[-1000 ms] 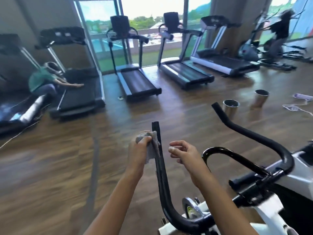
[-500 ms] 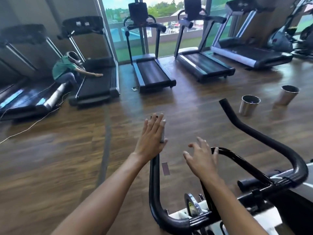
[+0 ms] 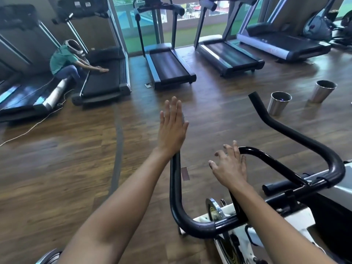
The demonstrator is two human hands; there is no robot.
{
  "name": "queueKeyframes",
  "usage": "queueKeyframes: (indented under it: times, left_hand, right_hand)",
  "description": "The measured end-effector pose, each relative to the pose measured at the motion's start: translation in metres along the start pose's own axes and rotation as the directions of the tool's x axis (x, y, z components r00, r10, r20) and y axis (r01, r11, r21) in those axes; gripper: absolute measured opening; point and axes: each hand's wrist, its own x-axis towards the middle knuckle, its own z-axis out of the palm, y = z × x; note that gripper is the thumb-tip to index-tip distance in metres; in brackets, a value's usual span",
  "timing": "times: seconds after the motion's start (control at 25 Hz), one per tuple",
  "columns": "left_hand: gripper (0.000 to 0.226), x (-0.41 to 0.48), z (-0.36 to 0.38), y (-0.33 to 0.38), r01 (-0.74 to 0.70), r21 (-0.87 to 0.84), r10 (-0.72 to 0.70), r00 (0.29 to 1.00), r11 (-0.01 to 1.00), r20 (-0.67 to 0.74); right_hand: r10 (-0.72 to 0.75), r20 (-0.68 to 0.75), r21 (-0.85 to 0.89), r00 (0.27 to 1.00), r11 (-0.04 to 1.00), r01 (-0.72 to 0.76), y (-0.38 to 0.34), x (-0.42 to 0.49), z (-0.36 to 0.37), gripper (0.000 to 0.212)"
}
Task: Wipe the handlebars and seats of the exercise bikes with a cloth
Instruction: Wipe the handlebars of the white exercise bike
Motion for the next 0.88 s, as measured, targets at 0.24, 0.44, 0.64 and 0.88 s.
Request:
queueKeyframes:
  times: [0.24, 0.44, 0.64, 0.88]
  left_hand:
    - [0.071, -0.068, 0.001, 0.001, -0.001, -0.057, 0.019, 0.948, 0.998, 0.317]
    - [0.065, -0.121, -0.026, 0.032, 0.052, -0.013, -0.041, 0.904, 0.999, 0.426]
    - [0.077, -0.214, -0.039, 0.063, 0.062, 0.008, -0.062, 0.956, 0.998, 0.288]
    - [0.065, -0.163, -0.022, 0.045, 0.133, -0.024, -0.121, 0.952, 0.991, 0.283]
  right_hand:
    - [0.006, 0.017, 0.002, 1.0, 1.0, -0.006, -0.001, -0.001, -0.002, 0.038]
    - [0.006, 0.028, -0.005, 1.0, 1.0, -0.006, 0.0, -0.001, -0.003, 0.038]
    - [0.004, 0.034, -0.007, 0.999, 1.0, -0.004, 0.0, -0.001, -0.004, 0.037]
    - [0.005, 0.029, -0.024, 1.0, 1.0, -0.004, -0.003, 0.0, -0.007, 0.037]
